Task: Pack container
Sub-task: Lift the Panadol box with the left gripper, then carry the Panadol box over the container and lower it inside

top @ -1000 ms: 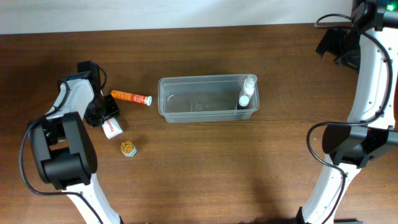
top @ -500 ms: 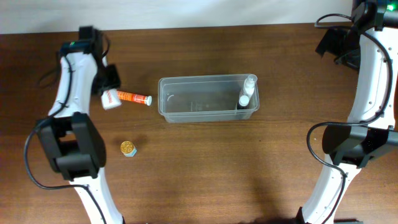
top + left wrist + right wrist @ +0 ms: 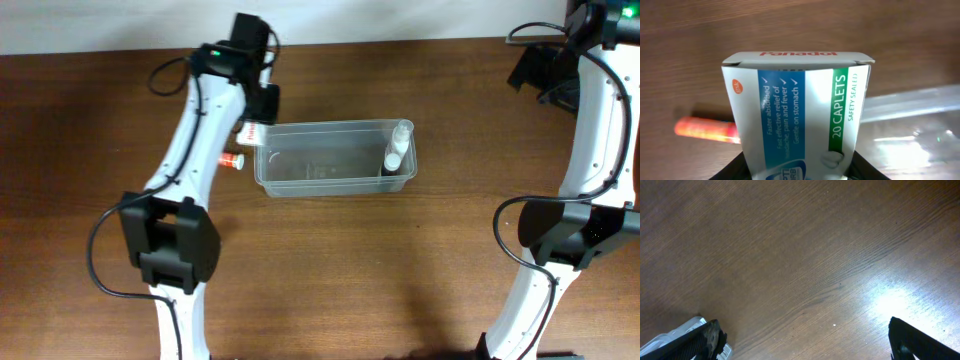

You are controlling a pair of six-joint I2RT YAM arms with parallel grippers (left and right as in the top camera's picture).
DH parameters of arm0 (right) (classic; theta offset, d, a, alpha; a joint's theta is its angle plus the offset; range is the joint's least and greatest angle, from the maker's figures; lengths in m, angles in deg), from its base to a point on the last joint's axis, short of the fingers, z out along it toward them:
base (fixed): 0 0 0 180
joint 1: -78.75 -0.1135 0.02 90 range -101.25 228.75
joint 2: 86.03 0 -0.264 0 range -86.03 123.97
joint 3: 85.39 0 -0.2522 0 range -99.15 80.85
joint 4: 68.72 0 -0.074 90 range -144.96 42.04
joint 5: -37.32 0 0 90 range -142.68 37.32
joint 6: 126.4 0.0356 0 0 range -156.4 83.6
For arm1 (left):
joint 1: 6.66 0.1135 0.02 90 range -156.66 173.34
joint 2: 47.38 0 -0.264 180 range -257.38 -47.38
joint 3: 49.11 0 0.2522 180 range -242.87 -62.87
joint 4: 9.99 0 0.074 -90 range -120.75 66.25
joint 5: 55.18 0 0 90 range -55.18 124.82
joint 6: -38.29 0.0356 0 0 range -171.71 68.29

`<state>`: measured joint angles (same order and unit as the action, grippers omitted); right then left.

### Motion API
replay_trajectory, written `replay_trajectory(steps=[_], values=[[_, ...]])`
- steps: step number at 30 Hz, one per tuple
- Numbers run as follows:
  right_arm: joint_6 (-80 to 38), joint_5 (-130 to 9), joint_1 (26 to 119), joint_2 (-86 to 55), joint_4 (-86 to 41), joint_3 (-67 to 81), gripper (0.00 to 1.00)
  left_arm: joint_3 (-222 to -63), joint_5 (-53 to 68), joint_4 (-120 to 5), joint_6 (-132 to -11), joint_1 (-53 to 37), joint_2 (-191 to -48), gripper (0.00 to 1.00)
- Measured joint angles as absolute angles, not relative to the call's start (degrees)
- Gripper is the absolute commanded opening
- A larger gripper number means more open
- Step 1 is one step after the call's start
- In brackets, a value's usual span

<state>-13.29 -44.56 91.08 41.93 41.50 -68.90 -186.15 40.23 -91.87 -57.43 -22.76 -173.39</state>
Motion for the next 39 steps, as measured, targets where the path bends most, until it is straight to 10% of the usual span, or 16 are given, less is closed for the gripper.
replay_trajectory(steps=[39], values=[[-13.27, -44.56, 91.08, 41.93, 41.5, -68.9, 0.98, -186.2, 31.4, -92.91, -5.54, -38.1, -173.42, 0.45]])
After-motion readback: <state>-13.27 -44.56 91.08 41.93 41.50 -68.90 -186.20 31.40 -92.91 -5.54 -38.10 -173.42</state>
